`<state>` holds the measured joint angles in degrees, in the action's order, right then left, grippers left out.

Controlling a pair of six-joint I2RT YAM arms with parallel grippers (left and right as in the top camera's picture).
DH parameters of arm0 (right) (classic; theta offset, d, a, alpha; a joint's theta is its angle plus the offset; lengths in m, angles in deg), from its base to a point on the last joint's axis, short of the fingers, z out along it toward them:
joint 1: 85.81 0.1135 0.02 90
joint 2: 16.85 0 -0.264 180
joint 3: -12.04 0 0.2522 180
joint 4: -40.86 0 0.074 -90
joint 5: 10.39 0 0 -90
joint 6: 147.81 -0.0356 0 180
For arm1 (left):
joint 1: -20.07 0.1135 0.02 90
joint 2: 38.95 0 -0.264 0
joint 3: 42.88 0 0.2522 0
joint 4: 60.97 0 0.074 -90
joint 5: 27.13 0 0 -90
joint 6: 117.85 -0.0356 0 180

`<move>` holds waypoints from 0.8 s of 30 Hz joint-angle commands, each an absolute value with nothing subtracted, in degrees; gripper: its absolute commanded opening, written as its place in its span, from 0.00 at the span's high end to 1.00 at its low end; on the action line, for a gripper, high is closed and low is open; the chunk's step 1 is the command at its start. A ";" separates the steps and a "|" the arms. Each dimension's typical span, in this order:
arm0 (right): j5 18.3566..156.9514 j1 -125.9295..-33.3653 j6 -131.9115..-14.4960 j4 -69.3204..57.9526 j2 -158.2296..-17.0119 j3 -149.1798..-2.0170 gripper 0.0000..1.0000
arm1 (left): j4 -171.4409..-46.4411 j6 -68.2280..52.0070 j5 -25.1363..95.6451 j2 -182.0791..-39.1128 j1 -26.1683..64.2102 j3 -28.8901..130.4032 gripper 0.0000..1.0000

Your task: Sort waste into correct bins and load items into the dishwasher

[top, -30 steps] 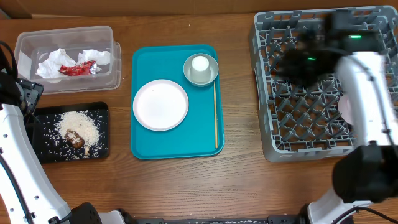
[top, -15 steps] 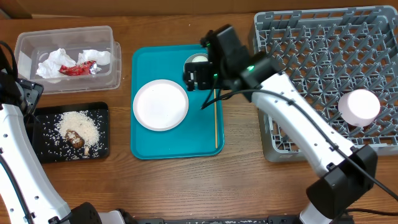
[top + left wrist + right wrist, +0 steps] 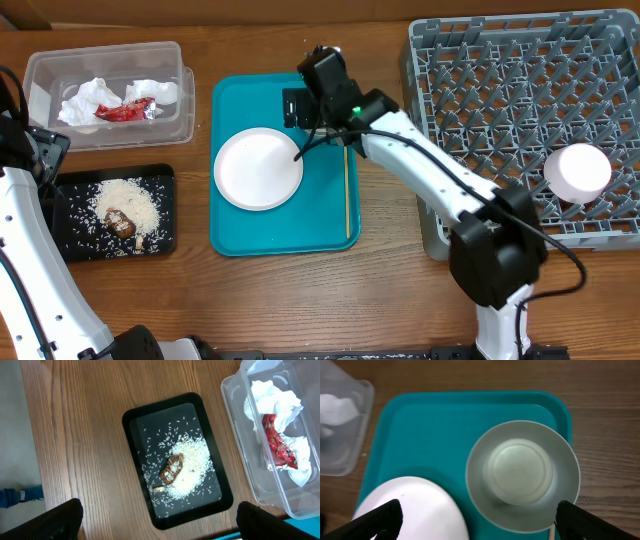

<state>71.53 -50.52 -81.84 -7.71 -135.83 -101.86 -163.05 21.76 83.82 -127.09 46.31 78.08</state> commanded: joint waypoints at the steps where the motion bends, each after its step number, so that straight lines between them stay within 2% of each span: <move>1: 68.63 -50.74 -81.40 -6.79 -136.15 -102.97 0.00 | -163.14 22.98 83.62 -126.69 46.20 77.95 0.00; 7: 64.10 -50.87 -81.40 -5.65 -136.53 -102.97 0.00 | -163.14 22.98 83.65 -126.69 46.20 77.95 0.00; 24: 63.97 -51.44 -81.36 0.95 -144.87 -102.95 0.00 | -163.14 22.98 83.62 -126.69 46.20 77.95 0.00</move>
<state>65.00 -51.24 -81.75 -0.06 -144.94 -101.86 -163.05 21.76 83.82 -127.09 46.31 78.08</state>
